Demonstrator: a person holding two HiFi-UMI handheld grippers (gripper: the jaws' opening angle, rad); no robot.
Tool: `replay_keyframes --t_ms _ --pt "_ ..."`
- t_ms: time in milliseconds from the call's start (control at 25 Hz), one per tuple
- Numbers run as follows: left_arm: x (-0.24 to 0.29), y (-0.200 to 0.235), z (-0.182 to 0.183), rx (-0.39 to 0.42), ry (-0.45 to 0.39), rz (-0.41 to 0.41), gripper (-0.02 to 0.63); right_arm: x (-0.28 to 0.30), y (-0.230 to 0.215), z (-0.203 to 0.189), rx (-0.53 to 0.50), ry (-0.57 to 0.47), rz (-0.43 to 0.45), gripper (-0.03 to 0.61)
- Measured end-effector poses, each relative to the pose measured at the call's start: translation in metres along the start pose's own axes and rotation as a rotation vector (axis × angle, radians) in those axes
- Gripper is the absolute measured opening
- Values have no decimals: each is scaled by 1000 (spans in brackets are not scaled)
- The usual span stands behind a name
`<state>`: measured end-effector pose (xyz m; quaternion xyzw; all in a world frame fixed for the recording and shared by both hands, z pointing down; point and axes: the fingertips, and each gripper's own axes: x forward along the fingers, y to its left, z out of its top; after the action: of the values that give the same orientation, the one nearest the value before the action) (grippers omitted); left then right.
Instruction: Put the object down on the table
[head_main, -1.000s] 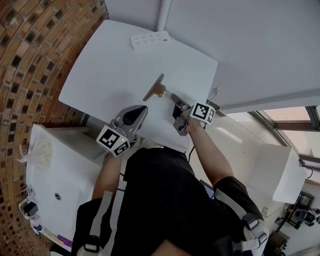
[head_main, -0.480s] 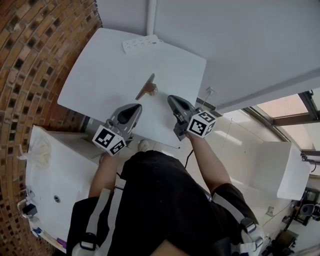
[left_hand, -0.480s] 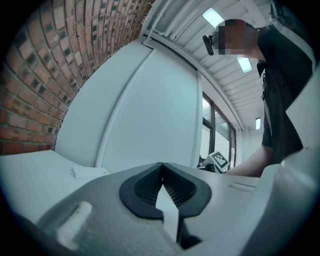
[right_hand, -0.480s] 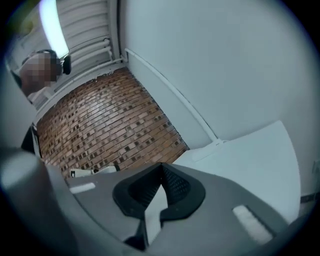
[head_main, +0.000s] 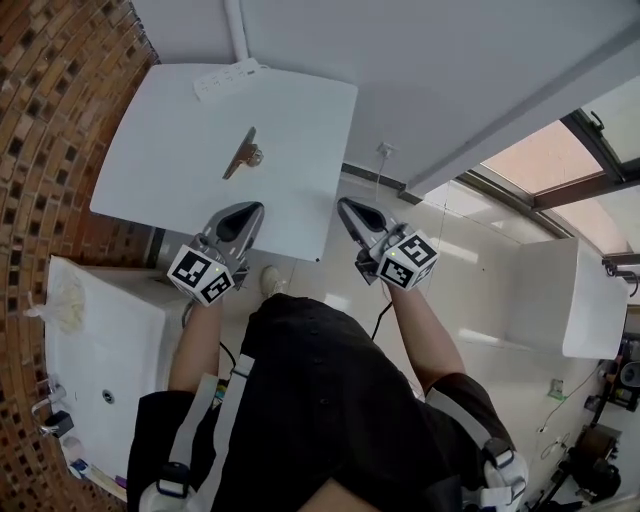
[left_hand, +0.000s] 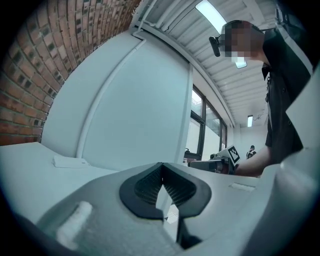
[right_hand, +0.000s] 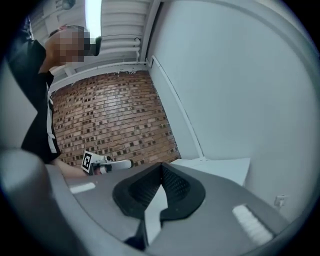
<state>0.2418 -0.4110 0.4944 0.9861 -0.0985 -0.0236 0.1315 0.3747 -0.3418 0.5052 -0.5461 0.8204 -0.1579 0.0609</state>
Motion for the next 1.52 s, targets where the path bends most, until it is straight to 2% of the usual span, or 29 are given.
replay_keyframes --t_ms 160,280,400,520,800,960,1080,1200,1360,1520 --pt "6 -46 0 28 -1 -11 0 -51 -5 -1 -25 4 -58 -2" --pt "-4 -74 3 51 -29 43 0 -81 -5 -9 -26 38 -109 -2" --pt "-15 -93 9 79 -40 103 0 -101 1 -5 -13 9 -78 -2" --pt "-31 -108 8 93 -30 130 0 -115 10 -3 -24 -22 -68 -2" --pt "-81 -111 6 130 -36 231 0 -138 27 -22 -6 -43 -95 -2" --pt "-95 -100 20 115 -98 282 0 -141 27 3 -58 -93 -121 -2" --pt "-100 -101 23 112 -92 253 0 -145 37 23 -95 -146 -167 -2" --pt "-109 -96 25 124 -64 215 0 -140 43 18 -139 -132 -213 -2" --pt "-122 -83 27 99 -50 183 0 -134 47 15 -117 -152 -262 -2" --pt "-128 -73 26 86 -52 167 0 -121 58 13 -140 -135 -256 -2"
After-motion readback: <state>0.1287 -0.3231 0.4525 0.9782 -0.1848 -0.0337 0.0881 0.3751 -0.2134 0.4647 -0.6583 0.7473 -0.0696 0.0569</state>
